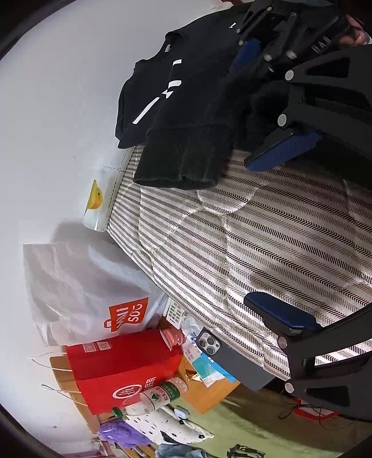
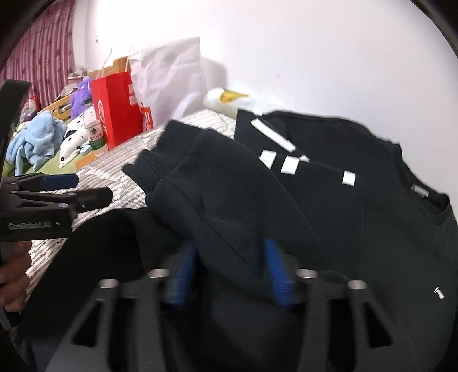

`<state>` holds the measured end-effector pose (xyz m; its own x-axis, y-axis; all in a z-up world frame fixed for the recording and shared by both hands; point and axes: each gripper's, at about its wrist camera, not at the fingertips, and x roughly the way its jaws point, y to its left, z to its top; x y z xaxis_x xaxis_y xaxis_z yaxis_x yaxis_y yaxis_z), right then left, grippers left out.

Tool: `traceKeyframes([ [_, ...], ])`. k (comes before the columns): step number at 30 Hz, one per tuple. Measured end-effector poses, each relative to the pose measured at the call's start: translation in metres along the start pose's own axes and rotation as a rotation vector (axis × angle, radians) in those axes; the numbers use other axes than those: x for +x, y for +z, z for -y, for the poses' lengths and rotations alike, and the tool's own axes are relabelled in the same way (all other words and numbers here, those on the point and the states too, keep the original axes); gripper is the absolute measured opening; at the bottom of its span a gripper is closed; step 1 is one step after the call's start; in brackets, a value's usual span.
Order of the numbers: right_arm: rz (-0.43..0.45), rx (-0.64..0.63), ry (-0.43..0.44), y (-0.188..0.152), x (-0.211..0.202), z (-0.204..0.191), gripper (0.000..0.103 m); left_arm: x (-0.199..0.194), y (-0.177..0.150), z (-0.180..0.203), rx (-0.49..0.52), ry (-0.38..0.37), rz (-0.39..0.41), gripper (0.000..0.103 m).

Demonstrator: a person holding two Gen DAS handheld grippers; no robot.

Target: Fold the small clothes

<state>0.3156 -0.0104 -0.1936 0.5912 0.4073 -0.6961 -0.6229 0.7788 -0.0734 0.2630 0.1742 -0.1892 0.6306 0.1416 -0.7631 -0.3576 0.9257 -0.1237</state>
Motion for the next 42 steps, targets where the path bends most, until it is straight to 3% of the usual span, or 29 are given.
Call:
traceKeyframes([
  [3, 0.072, 0.042, 0.008, 0.002, -0.019, 0.01, 0.016, -0.003, -0.001, 0.003, 0.004, -0.041, 0.009, 0.085],
  [8, 0.172, 0.182, -0.003, 0.005, -0.057, 0.036, 0.015, -0.008, -0.003, 0.015, 0.04, -0.19, 0.008, 0.085],
  [13, 0.231, 0.315, 0.003, -0.003, -0.092, 0.065, 0.015, 0.004, -0.014, 0.04, 0.143, -0.238, -0.076, 0.085],
  [17, 0.245, 0.387, 0.032, -0.014, -0.11, 0.082, 0.015, 0.001, -0.018, 0.05, 0.183, -0.229, -0.067, 0.085],
  [30, 0.245, 0.475, 0.098, -0.042, -0.137, 0.107, 0.016, 0.003, -0.017, 0.045, 0.17, -0.193, -0.068, 0.085],
  [34, 0.267, 0.482, 0.048, -0.049, -0.146, 0.111, 0.012, -0.009, -0.014, 0.041, 0.152, -0.271, -0.036, 0.085],
  [38, 0.296, 0.522, 0.024, -0.053, -0.157, 0.119, 0.01, -0.022, -0.017, 0.051, 0.206, -0.423, -0.037, 0.085],
  [40, 0.313, 0.541, 0.018, -0.054, -0.164, 0.123, 0.01, -0.025, -0.022, 0.06, 0.251, -0.457, -0.048, 0.085],
  [42, 0.327, 0.57, 0.014, -0.055, -0.17, 0.129, 0.01, -0.028, -0.029, 0.074, 0.327, -0.444, -0.048, 0.085],
])
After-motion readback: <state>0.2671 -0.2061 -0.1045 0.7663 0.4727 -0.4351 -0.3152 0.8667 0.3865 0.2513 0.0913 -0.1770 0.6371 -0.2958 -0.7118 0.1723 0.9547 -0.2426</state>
